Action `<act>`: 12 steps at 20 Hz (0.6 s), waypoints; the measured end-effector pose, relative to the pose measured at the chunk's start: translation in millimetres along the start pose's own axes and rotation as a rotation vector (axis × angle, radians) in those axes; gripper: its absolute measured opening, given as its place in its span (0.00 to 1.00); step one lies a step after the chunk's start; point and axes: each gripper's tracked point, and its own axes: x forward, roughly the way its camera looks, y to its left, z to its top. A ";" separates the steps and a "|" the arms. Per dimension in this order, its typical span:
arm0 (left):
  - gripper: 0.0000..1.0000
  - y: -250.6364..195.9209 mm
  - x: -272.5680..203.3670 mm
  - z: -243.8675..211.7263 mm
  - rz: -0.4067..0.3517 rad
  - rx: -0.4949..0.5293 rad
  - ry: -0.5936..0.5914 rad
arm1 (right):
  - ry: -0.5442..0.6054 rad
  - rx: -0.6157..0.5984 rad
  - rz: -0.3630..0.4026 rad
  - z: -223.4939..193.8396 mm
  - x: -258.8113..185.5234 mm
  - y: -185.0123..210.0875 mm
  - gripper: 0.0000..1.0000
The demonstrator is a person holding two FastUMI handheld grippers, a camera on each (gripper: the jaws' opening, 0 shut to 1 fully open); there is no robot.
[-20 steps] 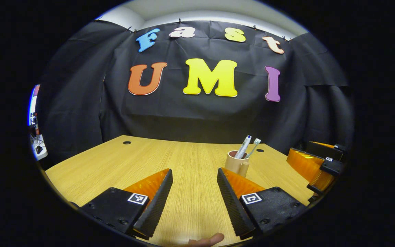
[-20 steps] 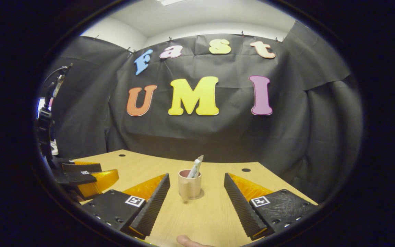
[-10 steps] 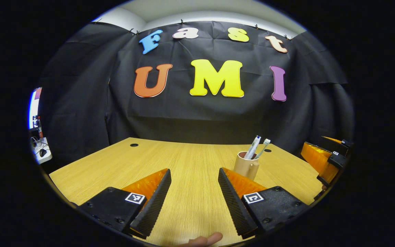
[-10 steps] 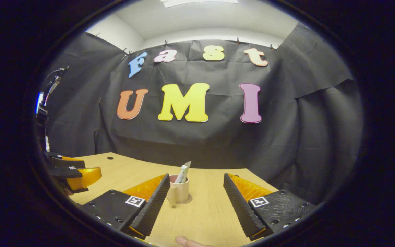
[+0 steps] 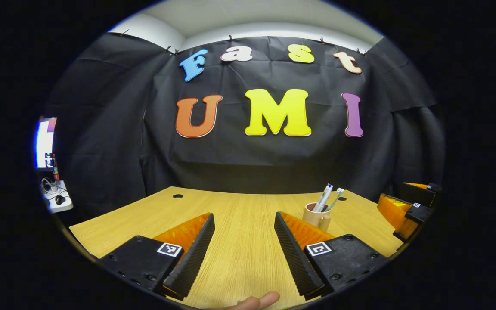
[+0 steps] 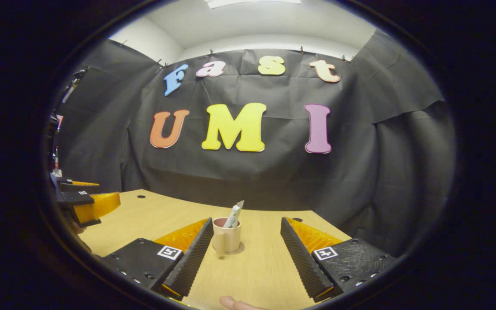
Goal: Put the toothbrush and toothpaste on the desktop into the cup, then pick up the cup and place it on the coaster on the desktop.
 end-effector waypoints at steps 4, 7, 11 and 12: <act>0.90 3.7 3.5 -4.5 0.005 -0.037 0.015 | 0.007 0.000 0.007 -2.5 2.3 0.7 0.95; 0.92 -1.3 3.8 -7.0 -0.009 -0.052 0.020 | 0.010 0.006 0.012 -3.3 2.8 0.3 0.95; 0.92 -8.1 3.3 -5.3 -0.032 -0.043 0.005 | 0.012 0.010 0.011 -4.5 3.2 -1.1 0.95; 0.92 -10.5 2.3 -6.9 -0.041 -0.040 0.010 | 0.013 0.011 0.012 -4.5 3.2 -0.8 0.95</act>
